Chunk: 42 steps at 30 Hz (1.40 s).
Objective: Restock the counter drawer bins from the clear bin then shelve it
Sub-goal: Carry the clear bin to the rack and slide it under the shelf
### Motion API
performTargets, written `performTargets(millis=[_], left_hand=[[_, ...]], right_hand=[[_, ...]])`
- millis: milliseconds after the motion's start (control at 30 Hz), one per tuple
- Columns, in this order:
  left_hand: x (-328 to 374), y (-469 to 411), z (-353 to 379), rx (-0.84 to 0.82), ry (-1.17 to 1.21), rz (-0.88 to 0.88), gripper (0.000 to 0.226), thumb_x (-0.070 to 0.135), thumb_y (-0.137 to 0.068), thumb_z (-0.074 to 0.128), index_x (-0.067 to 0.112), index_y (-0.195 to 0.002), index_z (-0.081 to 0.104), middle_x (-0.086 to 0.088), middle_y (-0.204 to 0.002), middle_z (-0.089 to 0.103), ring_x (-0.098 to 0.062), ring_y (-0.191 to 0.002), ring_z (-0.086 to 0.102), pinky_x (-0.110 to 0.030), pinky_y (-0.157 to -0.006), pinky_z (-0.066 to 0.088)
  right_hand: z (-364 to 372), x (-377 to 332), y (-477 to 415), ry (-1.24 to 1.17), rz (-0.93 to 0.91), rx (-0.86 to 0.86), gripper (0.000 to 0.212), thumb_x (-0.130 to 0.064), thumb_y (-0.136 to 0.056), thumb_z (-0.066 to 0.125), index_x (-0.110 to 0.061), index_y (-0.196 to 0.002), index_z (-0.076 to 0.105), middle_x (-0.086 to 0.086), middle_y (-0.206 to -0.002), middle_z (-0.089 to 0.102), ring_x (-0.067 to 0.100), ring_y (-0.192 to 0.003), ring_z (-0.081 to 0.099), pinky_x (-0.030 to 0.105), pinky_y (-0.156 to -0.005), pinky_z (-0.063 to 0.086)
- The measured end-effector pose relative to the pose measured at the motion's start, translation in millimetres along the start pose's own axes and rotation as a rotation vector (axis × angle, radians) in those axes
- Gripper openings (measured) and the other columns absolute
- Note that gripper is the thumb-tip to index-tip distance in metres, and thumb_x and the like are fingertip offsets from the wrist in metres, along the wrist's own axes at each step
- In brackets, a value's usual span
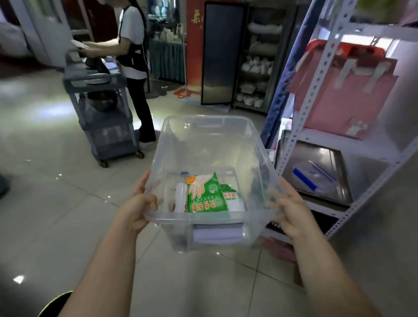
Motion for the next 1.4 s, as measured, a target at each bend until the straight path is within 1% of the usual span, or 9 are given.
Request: performTargets(millis=[333, 400, 533, 700, 833, 1000, 1100, 1233, 1400], left_hand=[[116, -258, 42, -0.049, -0.081, 0.045, 0.099, -0.027, -0.06, 0.025, 0.029, -0.14, 0.042, -0.007, -0.127, 0.055, -0.034, -0.106, 0.052, -0.038, -0.076, 0.042], [132, -306, 60, -0.079, -0.125, 0.055, 0.099, -0.026, -0.06, 0.025, 0.029, -0.14, 0.044, -0.007, -0.124, 0.056, -0.034, -0.105, 0.055, -0.041, -0.079, 0.044], [162, -400, 102, -0.184, -0.196, 0.1, 0.092, -0.026, -0.06, 0.022, 0.018, -0.137, 0.044, -0.011, -0.113, 0.053, -0.024, -0.082, 0.055, -0.026, -0.053, 0.044], [199, -533, 148, -0.189, -0.207, 0.067, 0.095, -0.025, -0.063, 0.023, 0.019, -0.147, 0.03, -0.008, -0.12, 0.049, -0.028, -0.094, 0.05, -0.032, -0.062, 0.041], [220, -633, 174, -0.171, -0.188, 0.042, 0.095, -0.026, -0.067, 0.025, 0.028, -0.145, 0.036, -0.002, -0.125, 0.051, -0.02, -0.089, 0.057, -0.028, -0.066, 0.045], [229, -760, 202, -0.249, -0.174, 0.009, 0.092, -0.025, -0.071, 0.027, 0.035, -0.139, 0.043, 0.0, -0.128, 0.052, -0.01, -0.059, 0.062, -0.016, -0.05, 0.051], [233, -838, 227, -0.372, -0.213, -0.014, 0.083, -0.019, -0.065, 0.032, 0.044, -0.11, 0.06, 0.006, -0.113, 0.06, -0.015, -0.076, 0.068, -0.022, -0.056, 0.055], [231, -934, 262, -0.619, -0.325, -0.032, 0.083, -0.007, -0.043, 0.042, 0.04, -0.106, 0.066, 0.012, -0.095, 0.072, -0.011, -0.087, 0.069, -0.027, -0.066, 0.056], [207, -1038, 304, -0.851, -0.451, -0.159, 0.085, -0.006, -0.041, 0.044, 0.033, -0.115, 0.063, 0.013, -0.092, 0.072, -0.011, -0.08, 0.07, -0.024, -0.059, 0.055]], right_hand=[[80, -62, -255, 0.034, -0.044, 0.025, 0.043, -0.009, -0.095, 0.053, -0.024, -0.135, 0.049, 0.015, -0.134, 0.054, 0.033, -0.116, 0.058, 0.053, -0.097, 0.048], [83, -71, -307, 0.003, -0.038, 0.049, 0.045, -0.01, -0.095, 0.056, -0.023, -0.137, 0.047, 0.015, -0.135, 0.052, 0.038, -0.117, 0.056, 0.051, -0.093, 0.05], [90, -89, -413, -0.042, -0.034, 0.083, 0.046, -0.005, -0.093, 0.057, -0.022, -0.135, 0.049, 0.01, -0.118, 0.058, 0.029, -0.091, 0.059, 0.035, -0.063, 0.055], [104, -137, -543, -0.048, -0.077, 0.019, 0.03, 0.002, -0.097, 0.044, -0.018, -0.119, 0.047, 0.005, -0.087, 0.054, 0.014, -0.06, 0.059, 0.025, -0.046, 0.052], [111, -165, -626, 0.001, -0.093, 0.065, 0.021, -0.01, -0.097, 0.054, -0.016, -0.117, 0.055, 0.006, -0.083, 0.055, 0.019, -0.066, 0.059, 0.034, -0.056, 0.059], [117, -164, -714, -0.067, -0.011, 0.167, 0.014, -0.026, -0.099, 0.049, -0.023, -0.107, 0.061, 0.006, -0.086, 0.055, 0.02, -0.069, 0.061, 0.031, -0.052, 0.052], [120, -160, -755, -0.043, -0.088, 0.264, 0.031, -0.033, -0.086, 0.066, -0.033, -0.116, 0.059, 0.008, -0.093, 0.057, 0.028, -0.079, 0.056, 0.038, -0.066, 0.046], [132, -142, -802, -0.179, -0.217, 0.396, 0.03, -0.028, -0.081, 0.072, -0.039, -0.108, 0.065, 0.002, -0.094, 0.061, 0.026, -0.084, 0.056, 0.046, -0.068, 0.045], [126, -88, -841, -0.394, -0.195, 0.729, 0.064, 0.005, -0.082, 0.053, -0.033, -0.133, 0.051, 0.006, -0.119, 0.063, 0.029, -0.094, 0.058, 0.049, -0.082, 0.043]])
Point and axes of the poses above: each hand's wrist, its own y-axis away from the middle knuckle, its own z-axis out of the palm, x = y × z, the point moved 8 cm from there along -y, towards the middle knuckle
